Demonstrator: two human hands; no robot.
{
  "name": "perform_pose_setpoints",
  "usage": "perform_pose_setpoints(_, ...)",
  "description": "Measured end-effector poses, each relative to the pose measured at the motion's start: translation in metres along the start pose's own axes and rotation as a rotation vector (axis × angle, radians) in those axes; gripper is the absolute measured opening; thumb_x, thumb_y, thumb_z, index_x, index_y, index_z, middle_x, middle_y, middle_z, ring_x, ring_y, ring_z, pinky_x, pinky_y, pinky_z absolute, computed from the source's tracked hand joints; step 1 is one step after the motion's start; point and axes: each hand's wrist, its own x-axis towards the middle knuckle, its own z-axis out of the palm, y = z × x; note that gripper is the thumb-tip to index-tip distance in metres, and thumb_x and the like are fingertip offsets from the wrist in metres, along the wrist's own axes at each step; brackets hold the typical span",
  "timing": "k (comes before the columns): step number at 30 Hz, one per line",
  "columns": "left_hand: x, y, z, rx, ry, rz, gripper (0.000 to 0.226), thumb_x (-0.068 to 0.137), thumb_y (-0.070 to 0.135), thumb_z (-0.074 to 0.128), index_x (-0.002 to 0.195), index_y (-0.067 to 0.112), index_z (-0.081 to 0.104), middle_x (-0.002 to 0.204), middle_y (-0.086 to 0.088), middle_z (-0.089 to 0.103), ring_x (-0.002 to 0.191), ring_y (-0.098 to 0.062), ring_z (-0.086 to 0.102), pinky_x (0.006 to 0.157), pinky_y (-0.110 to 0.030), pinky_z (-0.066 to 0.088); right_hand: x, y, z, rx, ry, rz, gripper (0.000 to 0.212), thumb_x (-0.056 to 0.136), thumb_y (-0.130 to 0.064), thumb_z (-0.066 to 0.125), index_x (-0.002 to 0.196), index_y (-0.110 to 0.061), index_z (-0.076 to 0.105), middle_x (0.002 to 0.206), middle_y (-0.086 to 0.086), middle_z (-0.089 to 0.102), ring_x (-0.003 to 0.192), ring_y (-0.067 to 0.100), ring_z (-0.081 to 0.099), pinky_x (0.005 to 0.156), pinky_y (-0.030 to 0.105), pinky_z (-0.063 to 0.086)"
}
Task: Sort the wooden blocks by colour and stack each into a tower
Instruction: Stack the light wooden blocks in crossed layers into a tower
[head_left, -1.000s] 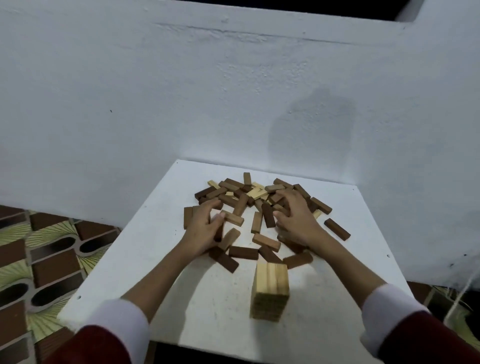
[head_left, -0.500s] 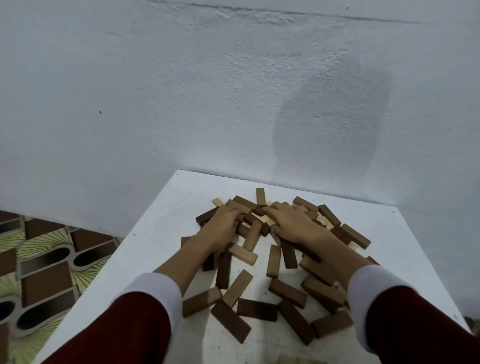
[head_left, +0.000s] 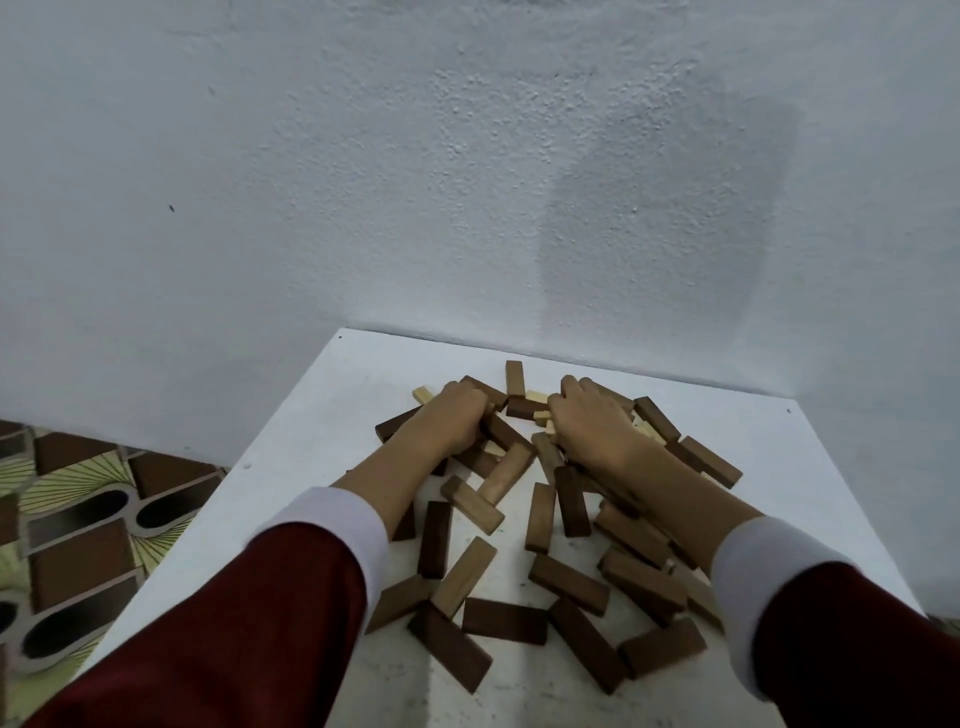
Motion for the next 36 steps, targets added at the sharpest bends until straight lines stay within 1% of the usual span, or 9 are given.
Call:
perform_pose_setpoints(5,-0.006,0.003,-0.005,-0.005,0.021,-0.052,0.020,0.091,0.002,0.049,0.109,-0.003,0.054,0.118,-0.019,0.055,0.110,-0.033,0.051,0.083,-0.031,0.039,-0.004,0.001,-0.013,0.093,0.039,0.064,0.027,0.093,-0.012,0.049,0.119,-0.005,0.044,0.122,0.014,0.049,0.115,0.029,0.041,0.088,0.035,0.037)
perform_pose_setpoints(9,-0.019,-0.005,-0.011,-0.086,0.038,-0.119,0.044,0.087,-0.004,0.038,0.130,0.005,0.036,0.123,-0.019,0.042,0.113,-0.033,0.040,0.090,-0.038,0.038,-0.014,0.002,-0.035,0.587,0.052,0.225,0.028,0.095,-0.016,0.050,0.116,-0.006,0.036,0.123,0.016,0.046,0.111,0.030,0.042,0.083,0.037,0.037)
perform_pose_setpoints(13,-0.041,0.012,-0.032,-0.440,0.132,-0.083,0.035,0.089,0.002,0.047,0.122,0.011,0.044,0.112,-0.015,0.049,0.094,-0.022,0.049,0.075,-0.028,0.041,-0.032,0.005,-0.071,1.003,-0.002,0.238,0.028,0.095,-0.020,0.052,0.113,-0.012,0.033,0.114,0.004,0.041,0.097,0.014,0.042,0.065,0.020,0.035)
perform_pose_setpoints(17,-0.077,0.048,-0.055,-0.881,0.259,-0.041,0.034,0.082,0.007,0.067,0.110,0.017,0.050,0.092,0.000,0.054,0.077,-0.010,0.053,0.059,-0.014,0.043,-0.054,-0.007,-0.098,1.225,0.017,0.226,0.026,0.091,-0.023,0.060,0.075,-0.020,0.039,0.079,-0.001,0.042,0.065,0.010,0.041,0.058,0.024,0.031)
perform_pose_setpoints(23,-0.141,0.081,-0.074,-1.160,0.312,0.121,0.036,0.079,-0.003,0.069,0.110,0.013,0.059,0.078,-0.003,0.056,0.071,-0.005,0.056,0.059,-0.017,0.047,-0.105,-0.052,-0.125,1.831,-0.087,0.264,0.017,0.089,-0.009,0.059,0.099,0.003,0.065,0.084,0.011,0.067,0.061,0.013,0.061,0.045,0.020,0.040)
perform_pose_setpoints(26,-0.170,0.083,-0.077,-1.158,0.330,0.122,0.038,0.076,-0.005,0.071,0.104,0.021,0.063,0.077,-0.006,0.055,0.070,-0.006,0.056,0.054,-0.021,0.048,-0.126,-0.070,-0.130,1.890,-0.125,0.270,0.023,0.088,-0.009,0.058,0.105,0.005,0.062,0.093,0.014,0.067,0.070,0.017,0.061,0.045,0.019,0.042)
perform_pose_setpoints(30,-0.203,0.085,-0.076,-1.165,0.338,0.118,0.039,0.072,-0.010,0.073,0.100,0.015,0.062,0.092,-0.019,0.062,0.082,-0.017,0.060,0.077,-0.034,0.055,-0.148,-0.091,-0.130,1.890,-0.155,0.258,0.019,0.083,-0.014,0.064,0.099,-0.003,0.064,0.091,0.009,0.067,0.079,0.020,0.057,0.057,0.022,0.037)
perform_pose_setpoints(33,-0.224,0.085,-0.076,-1.218,0.356,0.134,0.031,0.075,-0.014,0.068,0.095,0.006,0.058,0.087,-0.015,0.065,0.070,-0.008,0.063,0.058,-0.023,0.054,-0.159,-0.109,-0.130,1.837,-0.071,0.243,0.004,0.087,-0.014,0.062,0.086,-0.011,0.063,0.076,0.002,0.067,0.065,0.009,0.055,0.051,0.020,0.032)
perform_pose_setpoints(36,-0.241,0.074,-0.071,-1.291,0.396,0.120,0.028,0.075,-0.015,0.066,0.088,0.007,0.056,0.080,-0.005,0.064,0.065,-0.007,0.061,0.054,-0.018,0.047,-0.168,-0.130,-0.126,1.704,0.006,0.207,0.031,0.092,-0.031,0.057,0.115,-0.010,0.057,0.093,0.011,0.059,0.068,0.008,0.052,0.050,0.018,0.036)
